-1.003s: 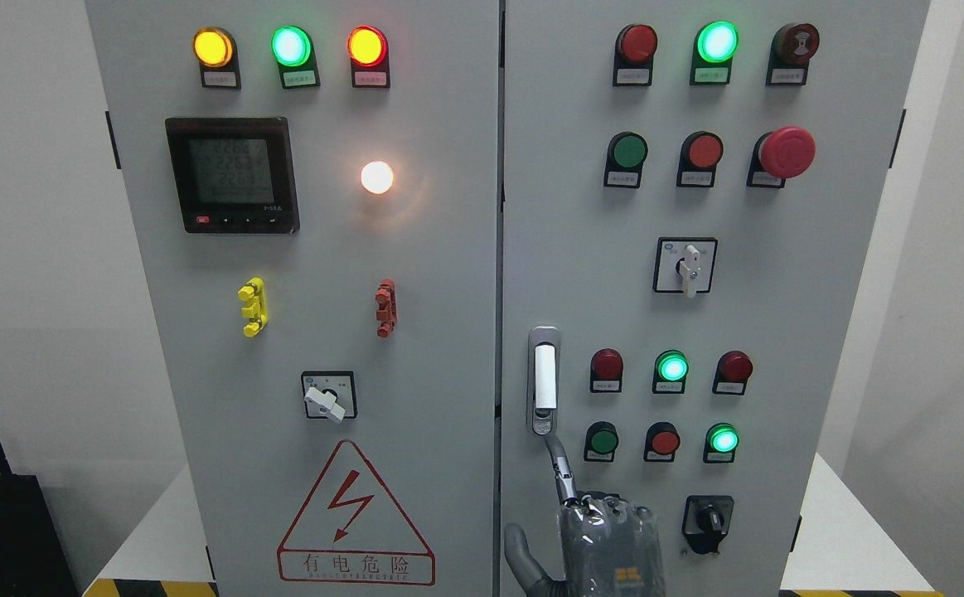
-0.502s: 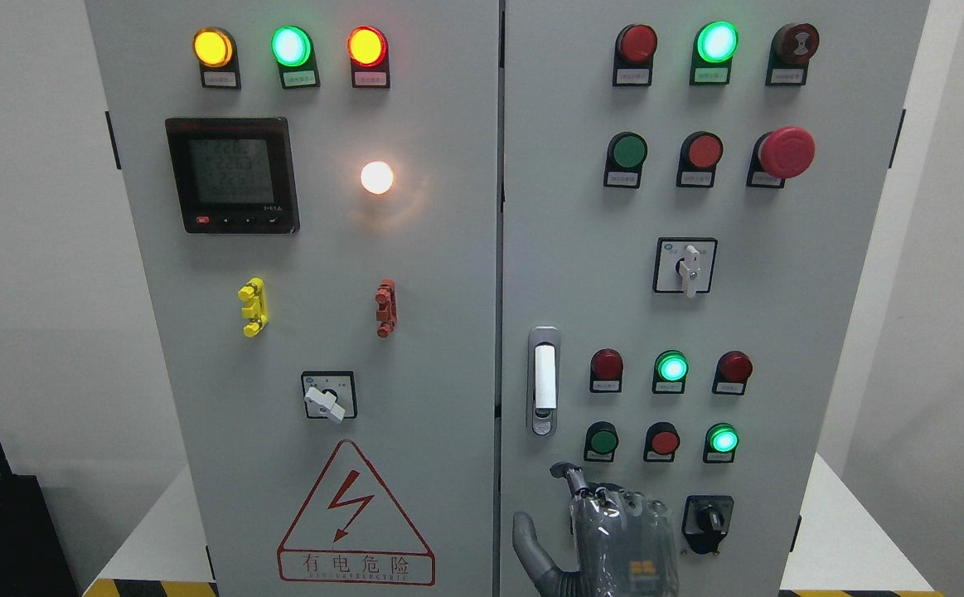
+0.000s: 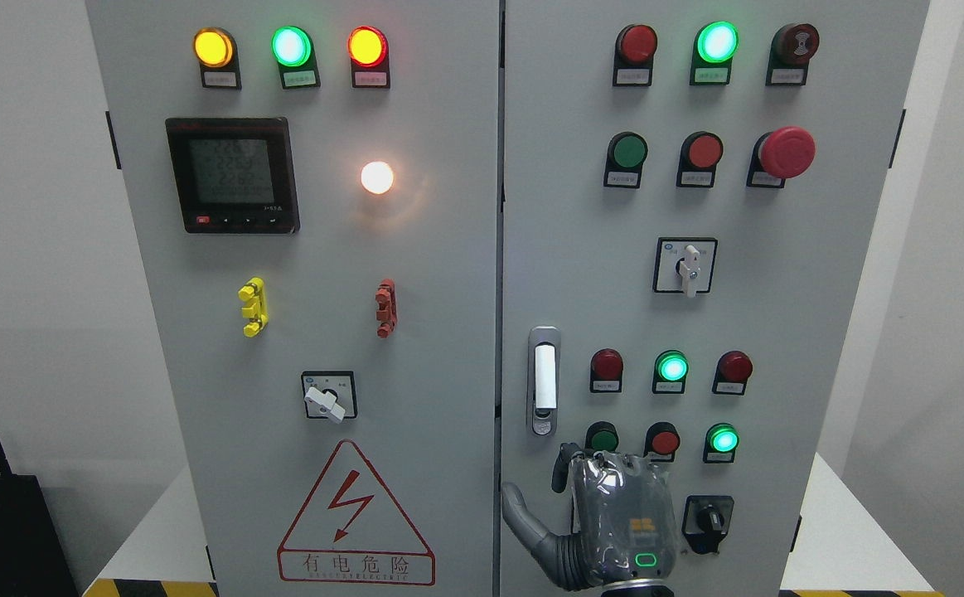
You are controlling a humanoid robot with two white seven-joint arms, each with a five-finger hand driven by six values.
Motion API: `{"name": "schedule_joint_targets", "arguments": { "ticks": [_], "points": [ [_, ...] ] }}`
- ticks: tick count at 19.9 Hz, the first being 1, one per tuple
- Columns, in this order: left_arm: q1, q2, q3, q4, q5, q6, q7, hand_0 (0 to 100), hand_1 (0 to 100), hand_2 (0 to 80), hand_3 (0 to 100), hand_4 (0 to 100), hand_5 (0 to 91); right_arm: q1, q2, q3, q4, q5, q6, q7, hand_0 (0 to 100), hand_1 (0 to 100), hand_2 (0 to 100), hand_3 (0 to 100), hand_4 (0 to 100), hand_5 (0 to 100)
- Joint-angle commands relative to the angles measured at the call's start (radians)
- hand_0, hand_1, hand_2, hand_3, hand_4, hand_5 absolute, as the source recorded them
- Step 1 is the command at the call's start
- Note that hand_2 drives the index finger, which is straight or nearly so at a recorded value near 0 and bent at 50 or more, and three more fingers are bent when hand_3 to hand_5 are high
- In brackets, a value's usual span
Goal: Release door handle
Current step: 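Open the right hand fingers and move it off the handle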
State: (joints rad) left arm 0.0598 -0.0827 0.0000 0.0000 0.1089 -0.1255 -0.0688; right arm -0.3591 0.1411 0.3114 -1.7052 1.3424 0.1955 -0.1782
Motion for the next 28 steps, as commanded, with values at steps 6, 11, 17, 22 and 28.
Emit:
{"name": "schedule_joint_targets", "arguments": {
  "ticks": [6, 11, 17, 22, 28],
  "points": [
    [0.0, 0.0, -0.012, -0.015, 0.0, 0.0, 0.0, 12, 39, 0.0, 0, 0, 0.0, -0.06, 0.002, -0.009, -0.019, 0.001, 0.002, -0.003, 18, 28, 100, 100, 100, 99],
    [0.0, 0.0, -0.012, -0.015, 0.0, 0.0, 0.0, 12, 39, 0.0, 0, 0, 0.0, -0.078, 0.005, -0.009, -0.017, 0.003, 0.002, -0.001, 22, 35, 100, 100, 100, 99],
    [0.0, 0.0, -0.012, -0.015, 0.0, 0.0, 0.0, 12, 39, 0.0, 0, 0, 0.0, -0.1, 0.005, -0.009, -0.002, 0.004, 0.01, 0.005, 22, 35, 100, 100, 100, 99],
    [0.0, 0.0, -0.012, -0.015, 0.0, 0.0, 0.0, 12, 39, 0.0, 0, 0, 0.0, -0.115, 0.005, -0.02, 0.006, 0.004, 0.009, 0.003, 21, 39, 100, 100, 100, 98],
    [0.0, 0.0, -0.012, -0.015, 0.0, 0.0, 0.0, 12, 39, 0.0, 0, 0, 0.0, -0.136, 0.005, -0.022, 0.016, 0.004, 0.008, 0.003, 21, 42, 100, 100, 100, 98]
  ]
}}
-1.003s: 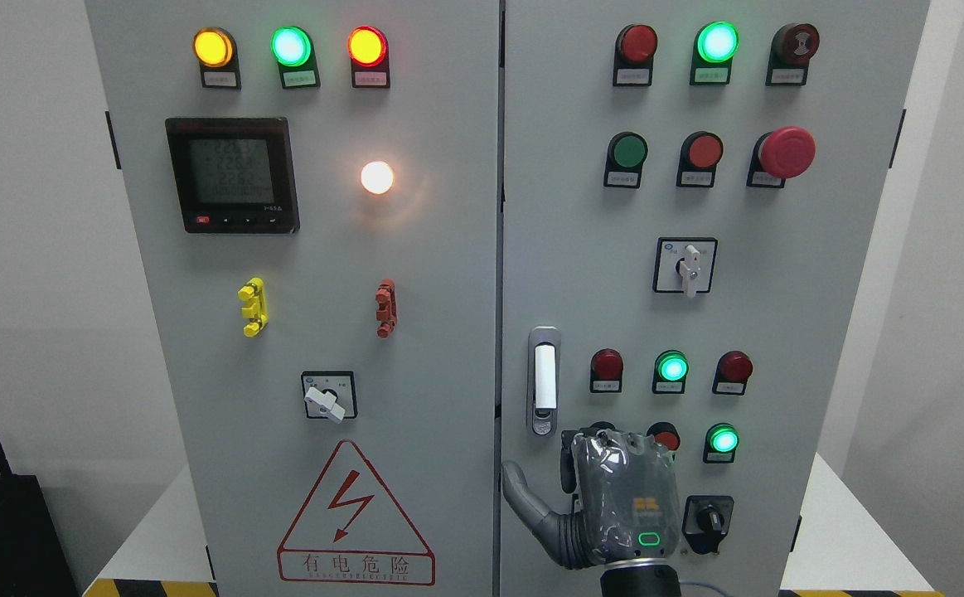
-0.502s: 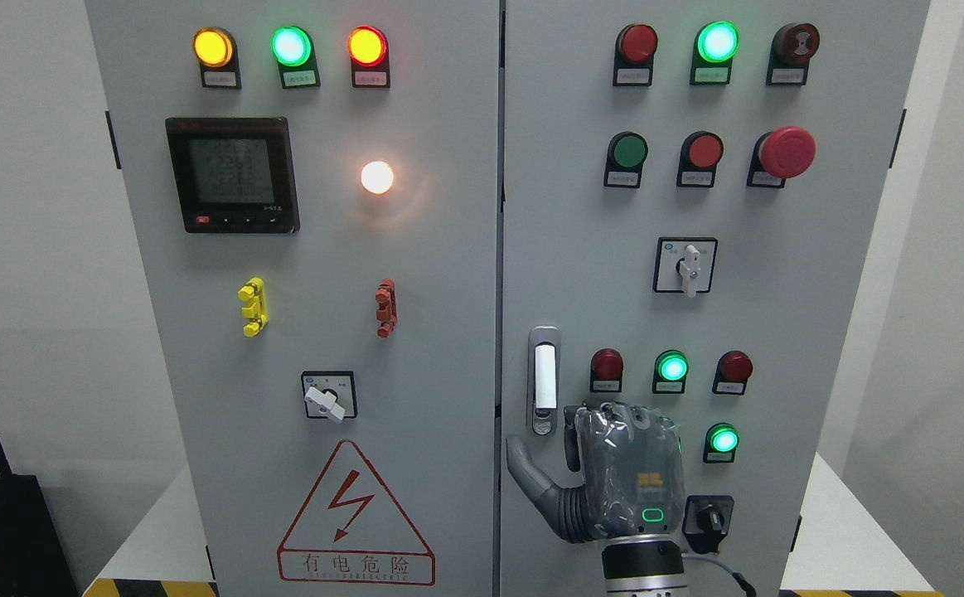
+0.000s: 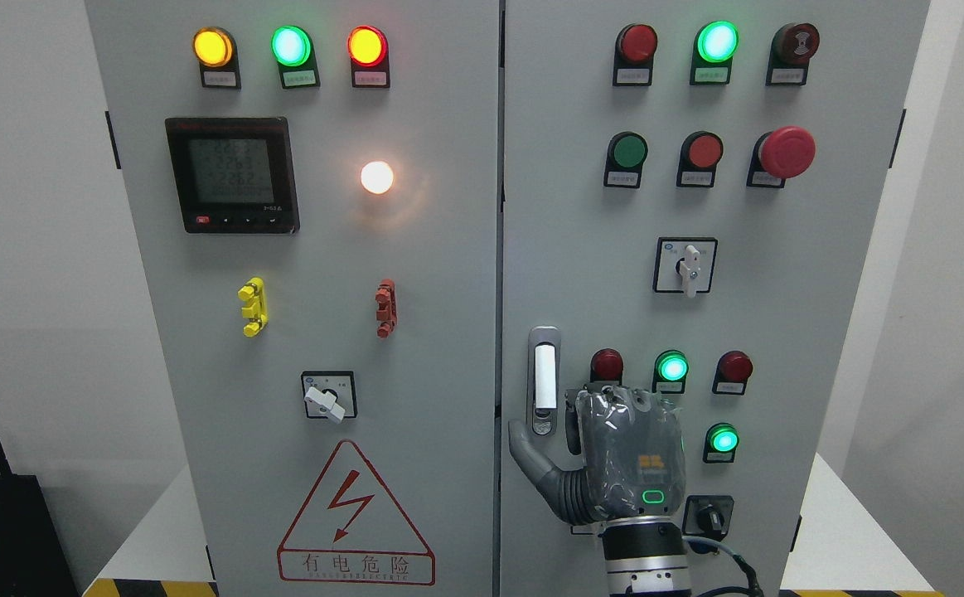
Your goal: Release door handle
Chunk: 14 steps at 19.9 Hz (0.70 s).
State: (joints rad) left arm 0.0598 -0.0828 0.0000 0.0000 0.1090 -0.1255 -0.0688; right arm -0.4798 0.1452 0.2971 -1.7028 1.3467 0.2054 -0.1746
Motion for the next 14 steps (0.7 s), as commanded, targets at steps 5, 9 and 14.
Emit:
{"name": "schedule_joint_targets", "arguments": {
  "ticks": [5, 9, 14],
  "points": [
    [0.0, 0.0, -0.012, -0.015, 0.0, 0.0, 0.0, 12, 39, 0.0, 0, 0, 0.0, -0.023, 0.001, -0.009, 0.014, 0.0, 0.0, -0.003, 24, 48, 100, 100, 100, 98],
    [0.0, 0.0, -0.012, -0.015, 0.0, 0.0, 0.0, 12, 39, 0.0, 0, 0, 0.0, -0.025, 0.002, -0.01, 0.014, 0.002, 0.0, -0.005, 29, 48, 100, 100, 100, 98],
    [0.0, 0.0, -0.012, -0.015, 0.0, 0.0, 0.0, 12, 39, 0.0, 0, 0, 0.0, -0.023, 0.002, -0.01, 0.014, 0.0, 0.0, -0.006, 36, 48, 100, 100, 100, 98]
  ]
}}
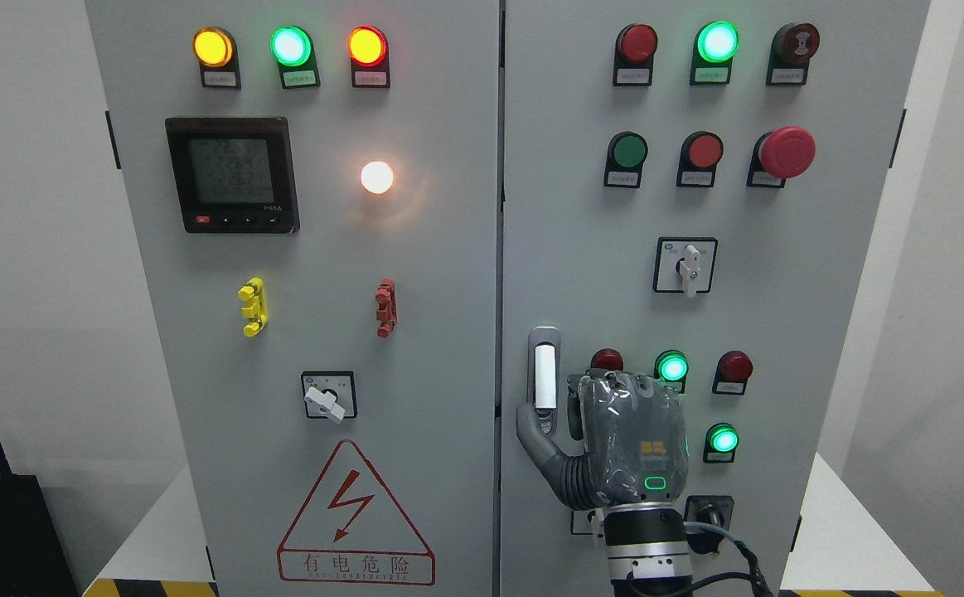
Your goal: Release door handle
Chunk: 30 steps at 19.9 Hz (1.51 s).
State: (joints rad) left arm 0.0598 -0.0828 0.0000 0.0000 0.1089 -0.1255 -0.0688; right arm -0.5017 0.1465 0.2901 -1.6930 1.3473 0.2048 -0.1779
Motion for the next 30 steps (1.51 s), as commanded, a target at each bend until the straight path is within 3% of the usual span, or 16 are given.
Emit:
{"name": "schedule_joint_targets", "arguments": {
  "ticks": [1, 11, 25, 30],
  "points": [
    [0.0, 0.0, -0.012, -0.015, 0.0, 0.0, 0.0, 12, 39, 0.0, 0, 0, 0.0, -0.001, 0.001, -0.003, 0.004, -0.001, 0.001, -0.003, 38, 48, 100, 100, 100, 98],
    [0.0, 0.0, -0.012, -0.015, 0.0, 0.0, 0.0, 12, 39, 0.0, 0, 0, 0.0, 0.005, 0.001, -0.011, 0.004, -0.001, 0.002, -0.006, 47, 49, 100, 100, 100, 98],
    [0.0, 0.0, -0.012, -0.015, 0.0, 0.0, 0.0, 12, 39, 0.0, 0, 0, 0.0, 0.018, 0.001, -0.011, 0.0, 0.001, 0.002, -0.008, 47, 52, 100, 100, 100, 98],
    [0.0, 0.0, -0.012, -0.015, 0.0, 0.0, 0.0, 12, 39, 0.0, 0, 0, 0.0, 0.02, 0.002, -0.019, -0.004, -0.001, 0.002, -0.026, 49, 51, 100, 100, 100, 98]
  ]
}}
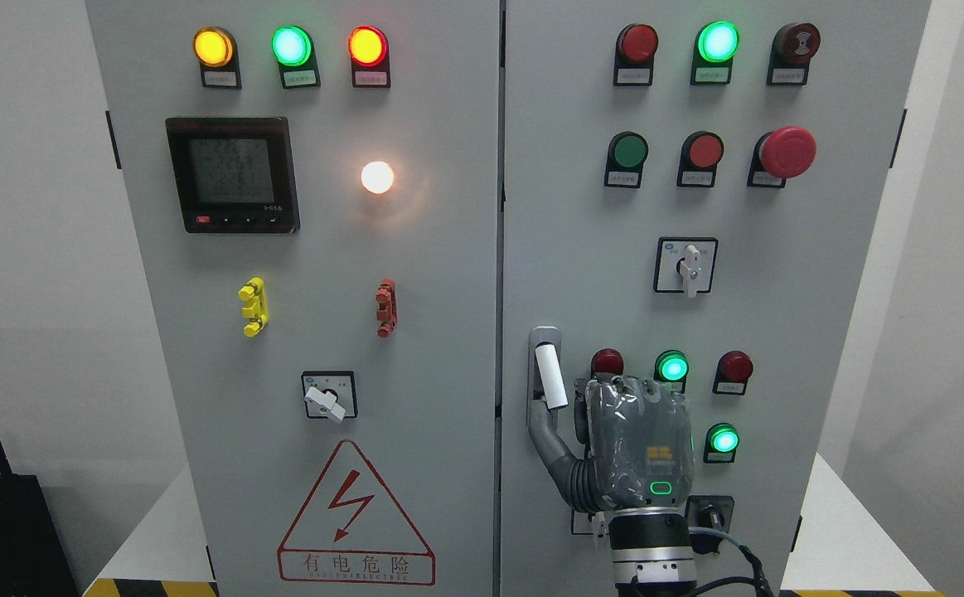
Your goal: Release door handle
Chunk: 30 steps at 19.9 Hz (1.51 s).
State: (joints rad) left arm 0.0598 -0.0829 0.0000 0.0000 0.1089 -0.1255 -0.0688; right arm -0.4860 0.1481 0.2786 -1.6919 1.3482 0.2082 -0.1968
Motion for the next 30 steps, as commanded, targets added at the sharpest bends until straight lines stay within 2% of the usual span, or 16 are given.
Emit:
{"name": "schedule_joint_targets", "arguments": {
  "ticks": [1, 20, 30],
  "points": [
    [0.0, 0.0, -0.012, -0.015, 0.0, 0.0, 0.0, 12, 39, 0.0, 0, 0, 0.0, 0.004, 0.001, -0.009, -0.005, -0.001, -0.001, -0.007, 49, 51, 100, 100, 100, 98],
    [0.0, 0.0, -0.012, -0.015, 0.0, 0.0, 0.001, 12, 39, 0.0, 0, 0, 0.0, 0.01, 0.004, -0.026, -0.019, -0.001, -0.003, -0.019, 51, 49, 100, 100, 100, 98],
    [0.0, 0.0, -0.012, -0.015, 0.0, 0.0, 0.0, 12, 39, 0.0, 0, 0, 0.0, 0.01, 0.004, -0.027, -0.017, 0.005, -0.003, -0.013, 51, 49, 100, 100, 100, 98]
  ]
}}
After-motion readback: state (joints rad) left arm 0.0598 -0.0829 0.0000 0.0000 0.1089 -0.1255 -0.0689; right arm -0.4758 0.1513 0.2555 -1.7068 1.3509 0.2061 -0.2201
